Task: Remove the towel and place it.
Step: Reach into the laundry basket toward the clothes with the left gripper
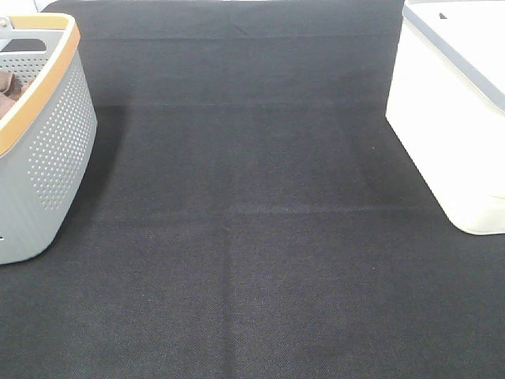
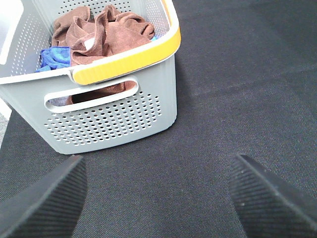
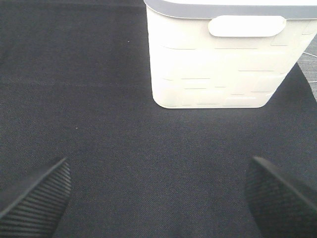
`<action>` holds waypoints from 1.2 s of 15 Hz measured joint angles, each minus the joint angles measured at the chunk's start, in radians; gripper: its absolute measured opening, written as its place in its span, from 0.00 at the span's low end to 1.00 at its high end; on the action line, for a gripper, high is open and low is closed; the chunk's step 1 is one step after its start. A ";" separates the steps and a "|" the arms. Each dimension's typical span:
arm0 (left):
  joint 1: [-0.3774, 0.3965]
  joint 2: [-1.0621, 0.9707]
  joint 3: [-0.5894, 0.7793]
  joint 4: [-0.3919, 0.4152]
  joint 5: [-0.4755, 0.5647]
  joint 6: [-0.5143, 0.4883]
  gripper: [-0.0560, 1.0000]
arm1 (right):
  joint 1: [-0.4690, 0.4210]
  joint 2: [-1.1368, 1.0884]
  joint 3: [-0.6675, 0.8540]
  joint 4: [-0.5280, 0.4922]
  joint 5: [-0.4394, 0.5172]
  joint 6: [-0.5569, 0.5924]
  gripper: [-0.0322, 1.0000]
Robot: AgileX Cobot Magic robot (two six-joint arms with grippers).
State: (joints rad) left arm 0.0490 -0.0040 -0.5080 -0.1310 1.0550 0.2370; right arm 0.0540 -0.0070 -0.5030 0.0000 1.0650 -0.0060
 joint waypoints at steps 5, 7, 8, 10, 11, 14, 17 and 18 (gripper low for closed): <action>0.000 0.000 0.000 0.000 0.000 0.000 0.77 | 0.000 0.000 0.000 0.000 0.000 0.000 0.90; 0.000 0.000 0.000 0.000 0.000 0.000 0.77 | 0.000 0.000 0.000 0.000 0.000 0.000 0.90; 0.000 0.000 0.000 0.000 0.000 0.000 0.77 | 0.000 0.000 0.000 0.000 0.000 0.000 0.90; 0.000 0.000 0.000 0.000 -0.001 -0.004 0.77 | 0.000 0.000 0.000 0.000 0.000 0.000 0.90; 0.000 0.004 -0.005 0.008 -0.025 -0.022 0.77 | 0.000 0.000 0.000 0.000 0.000 0.000 0.90; 0.000 0.061 -0.007 0.020 -0.171 -0.085 0.77 | 0.000 0.000 0.000 0.000 0.000 0.000 0.90; 0.000 0.230 -0.011 0.043 -0.470 -0.149 0.77 | 0.000 0.000 0.000 0.000 0.000 0.000 0.90; 0.000 0.345 -0.015 0.049 -0.596 -0.168 0.75 | 0.000 0.000 0.000 0.000 0.000 0.000 0.90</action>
State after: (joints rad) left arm 0.0490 0.3410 -0.5230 -0.0820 0.4590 0.0690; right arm 0.0540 -0.0070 -0.5030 0.0000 1.0650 -0.0060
